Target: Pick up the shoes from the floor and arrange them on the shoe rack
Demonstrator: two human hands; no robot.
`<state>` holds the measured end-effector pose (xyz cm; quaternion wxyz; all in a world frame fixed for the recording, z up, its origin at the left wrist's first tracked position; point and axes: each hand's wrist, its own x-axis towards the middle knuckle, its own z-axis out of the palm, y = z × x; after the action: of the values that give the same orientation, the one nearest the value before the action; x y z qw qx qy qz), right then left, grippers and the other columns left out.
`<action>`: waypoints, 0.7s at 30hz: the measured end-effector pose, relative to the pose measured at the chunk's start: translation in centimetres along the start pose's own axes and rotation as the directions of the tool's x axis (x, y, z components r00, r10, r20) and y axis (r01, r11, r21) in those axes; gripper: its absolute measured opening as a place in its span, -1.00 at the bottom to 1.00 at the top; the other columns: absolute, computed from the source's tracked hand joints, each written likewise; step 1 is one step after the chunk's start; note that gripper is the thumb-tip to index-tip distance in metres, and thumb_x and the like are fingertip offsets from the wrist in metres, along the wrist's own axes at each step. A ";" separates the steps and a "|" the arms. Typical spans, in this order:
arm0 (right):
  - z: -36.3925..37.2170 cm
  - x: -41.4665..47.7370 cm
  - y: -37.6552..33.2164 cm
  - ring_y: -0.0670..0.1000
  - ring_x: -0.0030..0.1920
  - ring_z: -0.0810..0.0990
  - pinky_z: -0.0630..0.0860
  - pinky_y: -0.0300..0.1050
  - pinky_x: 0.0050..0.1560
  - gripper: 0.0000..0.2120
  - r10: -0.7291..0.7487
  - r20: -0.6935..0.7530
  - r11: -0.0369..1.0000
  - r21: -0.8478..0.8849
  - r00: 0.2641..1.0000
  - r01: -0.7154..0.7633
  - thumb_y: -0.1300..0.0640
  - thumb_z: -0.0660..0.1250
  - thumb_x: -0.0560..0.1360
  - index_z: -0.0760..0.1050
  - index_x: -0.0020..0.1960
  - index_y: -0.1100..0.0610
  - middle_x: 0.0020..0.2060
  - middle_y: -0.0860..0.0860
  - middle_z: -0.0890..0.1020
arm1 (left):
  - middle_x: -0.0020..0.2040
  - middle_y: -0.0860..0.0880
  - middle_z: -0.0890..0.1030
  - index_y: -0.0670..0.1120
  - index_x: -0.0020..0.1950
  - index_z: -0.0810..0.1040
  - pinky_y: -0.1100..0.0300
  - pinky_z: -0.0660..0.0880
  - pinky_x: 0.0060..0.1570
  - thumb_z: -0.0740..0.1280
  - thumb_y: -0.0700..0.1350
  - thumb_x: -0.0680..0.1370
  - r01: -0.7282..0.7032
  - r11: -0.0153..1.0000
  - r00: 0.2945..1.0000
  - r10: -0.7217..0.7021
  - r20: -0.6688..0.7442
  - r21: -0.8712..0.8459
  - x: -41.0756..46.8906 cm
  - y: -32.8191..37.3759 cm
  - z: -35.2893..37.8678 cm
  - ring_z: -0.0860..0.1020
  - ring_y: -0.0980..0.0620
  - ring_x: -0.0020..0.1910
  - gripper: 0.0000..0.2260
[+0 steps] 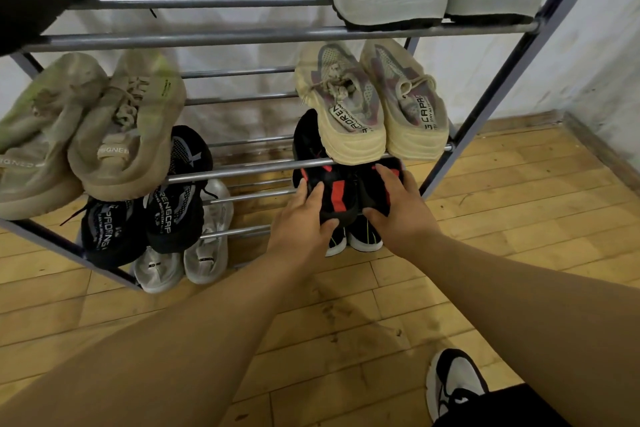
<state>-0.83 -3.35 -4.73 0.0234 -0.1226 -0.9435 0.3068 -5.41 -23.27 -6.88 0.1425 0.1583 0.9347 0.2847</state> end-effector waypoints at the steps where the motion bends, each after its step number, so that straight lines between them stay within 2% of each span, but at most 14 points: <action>1: 0.1 0.2 0.2 0.19 0.54 0.29 0.49 0.25 0.36 -0.23 0.004 -0.003 1.000 -0.031 1.000 -0.004 -0.01 0.41 0.56 0.06 0.62 -0.19 0.61 0.05 0.11 | 0.70 0.02 -0.12 0.10 0.69 -0.02 -0.15 0.41 0.41 0.26 0.12 0.66 -0.006 1.000 1.000 0.006 -0.001 -0.007 0.1 0.2 0.1 0.30 -0.13 0.57 -0.33; 4: 0.1 0.5 0.5 0.23 0.53 0.29 0.52 0.24 0.31 -0.24 0.025 -0.030 0.990 -0.135 0.999 -0.029 -0.04 0.40 0.57 0.05 0.62 -0.21 0.64 0.04 0.07 | 0.70 0.04 -0.16 0.10 0.69 -0.02 -0.12 0.45 0.39 0.25 0.10 0.67 -0.017 1.000 1.000 0.017 -0.004 -0.024 0.4 0.8 0.2 0.19 -0.11 0.62 -0.34; 10: 0.0 0.3 0.2 0.21 0.58 0.20 0.45 0.18 0.34 -0.25 0.040 -0.043 0.976 -0.214 0.998 -0.049 -0.09 0.35 0.61 0.00 0.65 -0.17 0.66 0.07 0.01 | 0.70 0.05 -0.17 0.11 0.68 -0.02 -0.08 0.55 0.25 0.23 0.11 0.68 0.002 1.000 1.000 -0.002 -0.011 0.001 0.6 1.5 0.3 0.39 -0.10 0.52 -0.36; 17: -0.2 -0.1 -0.1 0.22 0.62 0.08 0.34 0.18 0.45 -0.18 0.057 0.017 0.972 -0.230 0.998 -0.052 -0.13 0.31 0.61 -0.14 0.66 -0.16 0.66 0.14 -0.07 | 0.70 0.04 -0.20 0.13 0.68 -0.06 -0.11 0.47 0.35 0.21 0.12 0.69 0.005 1.000 1.000 -0.005 0.010 0.000 0.5 1.6 0.3 0.34 -0.11 0.55 -0.35; 21: -0.5 -1.7 -1.1 0.19 0.65 -0.10 0.20 0.15 0.54 -0.15 0.108 0.083 0.943 -0.325 0.991 -0.075 -0.18 0.29 0.58 -0.19 0.66 -0.15 0.66 0.13 -0.17 | 0.70 0.01 -0.17 0.16 0.68 -0.10 -0.10 0.41 0.42 0.22 0.15 0.67 0.048 0.999 0.998 -0.049 0.038 0.025 0.0 2.4 -0.5 0.23 -0.16 0.60 -0.31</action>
<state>0.64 -4.29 -3.62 -0.0583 -0.1530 -0.9741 0.1558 -5.05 -21.62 -5.06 0.1655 0.1426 0.9387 0.2667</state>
